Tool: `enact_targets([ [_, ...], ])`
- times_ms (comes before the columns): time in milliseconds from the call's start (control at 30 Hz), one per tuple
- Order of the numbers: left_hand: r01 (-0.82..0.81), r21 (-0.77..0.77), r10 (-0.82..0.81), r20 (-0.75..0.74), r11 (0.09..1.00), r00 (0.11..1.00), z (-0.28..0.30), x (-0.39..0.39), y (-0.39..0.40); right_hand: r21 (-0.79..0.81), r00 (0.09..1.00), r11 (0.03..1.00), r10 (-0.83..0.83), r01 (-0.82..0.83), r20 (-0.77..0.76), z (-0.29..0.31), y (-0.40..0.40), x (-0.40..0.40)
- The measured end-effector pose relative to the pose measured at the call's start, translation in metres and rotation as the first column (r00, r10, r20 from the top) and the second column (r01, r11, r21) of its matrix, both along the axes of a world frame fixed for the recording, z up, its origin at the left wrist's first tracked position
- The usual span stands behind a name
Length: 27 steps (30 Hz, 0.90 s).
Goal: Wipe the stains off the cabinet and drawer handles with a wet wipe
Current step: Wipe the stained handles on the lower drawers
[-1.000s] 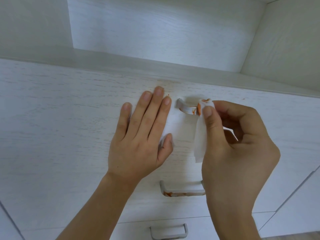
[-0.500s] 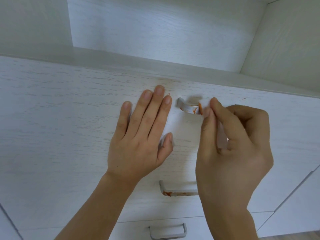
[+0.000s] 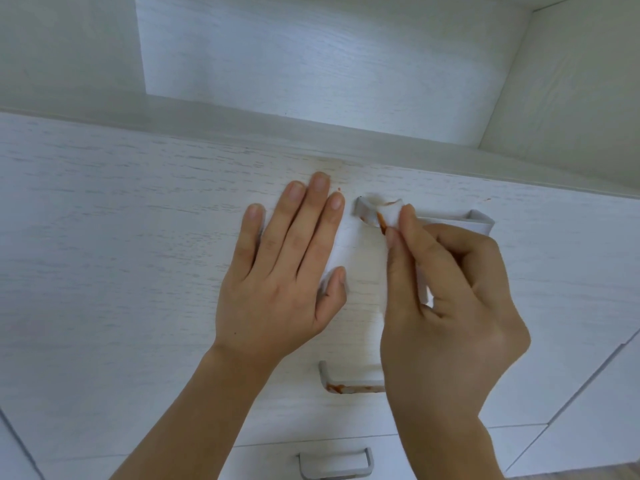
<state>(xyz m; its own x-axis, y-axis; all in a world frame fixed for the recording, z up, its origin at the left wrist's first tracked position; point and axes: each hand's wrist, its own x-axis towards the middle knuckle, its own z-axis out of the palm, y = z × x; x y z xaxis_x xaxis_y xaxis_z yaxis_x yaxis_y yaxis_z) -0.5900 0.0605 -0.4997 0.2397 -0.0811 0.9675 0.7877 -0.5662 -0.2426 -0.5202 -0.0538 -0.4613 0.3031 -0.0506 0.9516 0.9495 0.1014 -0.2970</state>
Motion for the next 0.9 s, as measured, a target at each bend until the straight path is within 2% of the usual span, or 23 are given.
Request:
enact_targets([
  [167,0.007,-0.002,-0.007,-0.003,1.0,1.0,0.0,0.0,0.0,0.018,1.0,1.0,0.021,-0.021,0.011,0.0,0.001,0.001],
  [267,0.042,0.001,-0.042,-0.001,0.999,0.999,0.002,-0.002,-0.001,0.073,0.986,0.991,0.124,-0.116,-0.114,0.002,-0.005,0.004],
  [333,0.062,-0.003,-0.062,-0.007,0.998,0.998,0.003,-0.004,-0.001,0.094,0.981,0.988,0.135,-0.122,-0.141,0.004,-0.007,0.004],
  [567,0.06,-0.009,-0.06,-0.024,0.998,0.998,0.002,-0.005,-0.001,0.037,0.995,0.998,0.056,-0.053,-0.082,0.004,0.001,-0.001],
  [800,0.076,-0.006,-0.076,-0.02,0.997,0.997,0.001,-0.004,0.001,0.058,0.999,0.997,-0.043,0.041,0.027,0.002,0.007,-0.003],
  [900,0.086,0.004,-0.086,-0.016,0.996,0.996,0.001,-0.005,0.002,0.066,0.998,0.997,-0.052,0.05,0.027,0.002,0.008,-0.005],
])
